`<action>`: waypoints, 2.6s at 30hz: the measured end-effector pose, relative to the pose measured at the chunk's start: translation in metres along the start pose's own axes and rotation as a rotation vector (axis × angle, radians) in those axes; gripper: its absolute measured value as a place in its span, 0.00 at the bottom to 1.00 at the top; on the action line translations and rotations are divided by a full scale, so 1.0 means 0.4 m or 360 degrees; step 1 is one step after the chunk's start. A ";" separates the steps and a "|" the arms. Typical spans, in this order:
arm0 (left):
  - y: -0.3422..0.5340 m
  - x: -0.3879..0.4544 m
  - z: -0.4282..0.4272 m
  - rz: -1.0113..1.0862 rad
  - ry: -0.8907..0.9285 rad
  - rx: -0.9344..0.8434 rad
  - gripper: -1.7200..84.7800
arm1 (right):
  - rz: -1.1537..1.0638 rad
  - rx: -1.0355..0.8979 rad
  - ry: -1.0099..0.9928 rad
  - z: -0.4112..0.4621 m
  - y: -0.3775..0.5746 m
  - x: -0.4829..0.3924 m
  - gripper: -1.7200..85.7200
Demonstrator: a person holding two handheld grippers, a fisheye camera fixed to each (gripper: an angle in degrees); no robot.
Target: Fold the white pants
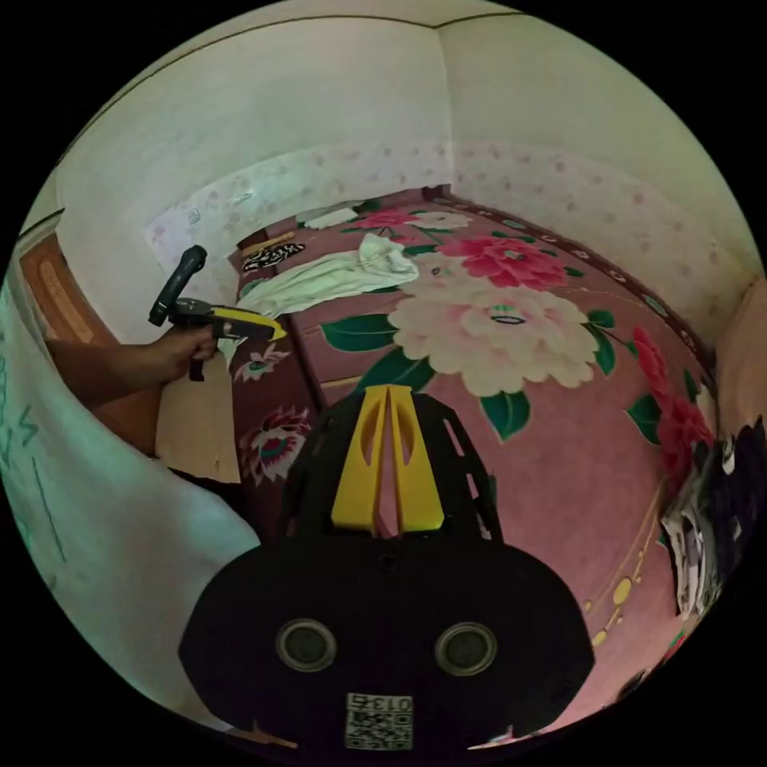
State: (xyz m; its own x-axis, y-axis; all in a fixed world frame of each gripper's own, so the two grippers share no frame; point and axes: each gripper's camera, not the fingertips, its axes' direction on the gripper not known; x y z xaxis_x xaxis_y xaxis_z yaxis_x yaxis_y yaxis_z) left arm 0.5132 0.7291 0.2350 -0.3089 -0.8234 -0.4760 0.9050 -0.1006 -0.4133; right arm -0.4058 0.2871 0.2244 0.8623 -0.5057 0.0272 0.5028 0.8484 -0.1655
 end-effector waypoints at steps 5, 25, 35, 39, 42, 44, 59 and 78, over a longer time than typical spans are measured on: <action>-0.095 -0.318 0.094 0.0021 -0.0318 0.0024 0.17 | 0.0092 -0.0097 -0.0042 0.190 -0.344 -0.059 0.15; -0.811 -0.928 0.598 -0.0145 0.0077 0.0106 0.24 | -0.0360 -0.0635 0.0335 0.852 -1.547 0.093 0.09; -0.921 -1.010 0.929 -0.0163 0.0543 -0.0445 0.06 | -0.0695 -0.0452 -0.0166 0.438 -1.364 -0.158 0.05; -0.805 -0.991 0.890 -0.0191 0.1020 -0.0164 0.04 | -0.0079 -0.0380 -0.0166 0.207 -1.209 -0.069 0.05; -0.823 -0.960 0.777 -0.0062 0.1142 0.0056 0.04 | 0.0240 -0.0249 0.0005 0.010 -1.123 0.032 0.05; -0.872 -0.913 0.668 0.0145 0.1173 0.0206 0.05 | 0.0316 -0.0042 0.0106 -0.152 -1.120 0.089 0.05; -0.852 -0.395 -0.306 0.1097 0.1381 0.1729 0.07 | -0.0249 0.1411 0.1354 -1.699 -1.042 -0.301 0.06; -0.230 -0.708 0.888 -0.0468 0.1150 -0.0169 0.18 | 0.0333 -0.0301 0.0187 -0.731 -0.426 -0.599 0.06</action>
State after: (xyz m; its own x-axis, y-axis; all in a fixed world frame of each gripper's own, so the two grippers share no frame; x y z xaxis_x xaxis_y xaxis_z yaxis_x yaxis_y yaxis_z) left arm 0.6214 0.7734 0.6834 -0.6778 -0.2006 -0.7074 0.7352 -0.1741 -0.6551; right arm -0.7158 0.2178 -0.0419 0.9276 -0.3467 -0.1391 0.2850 0.8975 -0.3365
